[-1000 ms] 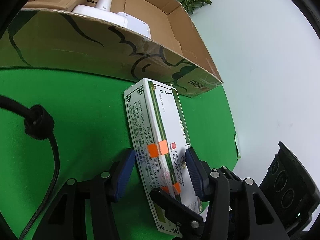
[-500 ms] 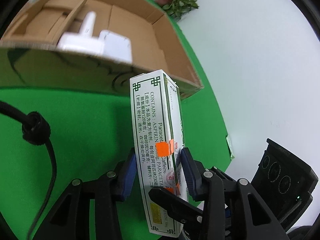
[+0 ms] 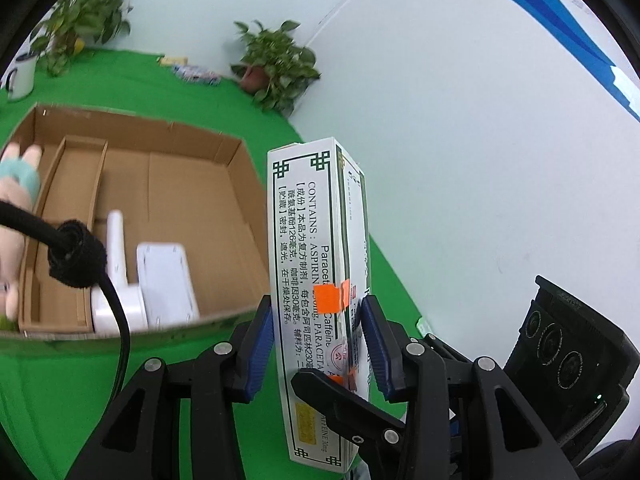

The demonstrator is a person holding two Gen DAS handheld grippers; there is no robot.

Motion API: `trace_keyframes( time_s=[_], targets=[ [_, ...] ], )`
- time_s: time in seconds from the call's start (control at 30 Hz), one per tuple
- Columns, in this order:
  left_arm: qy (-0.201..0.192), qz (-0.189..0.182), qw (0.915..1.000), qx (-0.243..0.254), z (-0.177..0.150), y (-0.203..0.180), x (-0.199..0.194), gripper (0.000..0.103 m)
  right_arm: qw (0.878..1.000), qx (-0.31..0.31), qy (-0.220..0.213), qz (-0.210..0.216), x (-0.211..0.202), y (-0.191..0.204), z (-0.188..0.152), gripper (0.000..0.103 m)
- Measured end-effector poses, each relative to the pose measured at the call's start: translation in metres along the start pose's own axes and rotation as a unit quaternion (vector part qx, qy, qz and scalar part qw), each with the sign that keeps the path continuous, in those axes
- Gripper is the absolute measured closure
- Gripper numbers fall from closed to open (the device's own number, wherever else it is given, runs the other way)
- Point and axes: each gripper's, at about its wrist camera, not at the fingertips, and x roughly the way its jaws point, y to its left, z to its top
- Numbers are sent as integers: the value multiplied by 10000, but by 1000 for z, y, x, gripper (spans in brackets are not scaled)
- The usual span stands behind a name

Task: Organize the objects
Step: 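Lift the medicine box and carry it over the box with the right gripper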

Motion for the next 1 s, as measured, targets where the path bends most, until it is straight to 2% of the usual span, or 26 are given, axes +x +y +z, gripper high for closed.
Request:
trace_keyframes(
  time_s=[0.1,0.13,0.27,0.43,0.6,0.73,0.83,1.0],
  targets=[
    [-95,-47,9999,135,20,-20,-7,63,9997,-104,-199,-96,-7,3,15,41],
    [-107,-43,9998,161,36,-21,-7,63,9996,-114,-249,-112,-9,2,19,41],
    [-153,34,9995,257,67,-25,-5,63,9994,8,-337,-91,-9,-4,34,41],
    [-120,22,9996,272,90,-23,-7,63,9992,11,-373,-117,-2,-6,55,41],
    [19,175,9998,127,104,-11,2,63,9997,129,-193,-34,19,-9,73,41],
    [167,207,9996,-55,114,13,26,63,9998,182,21,22,39,-15,81,41],
    [314,420,9986,-117,119,30,48,63,9984,453,271,224,59,-27,86,41],
    [651,527,9957,-395,122,65,83,63,9951,688,612,353,95,-43,89,41]
  ],
)
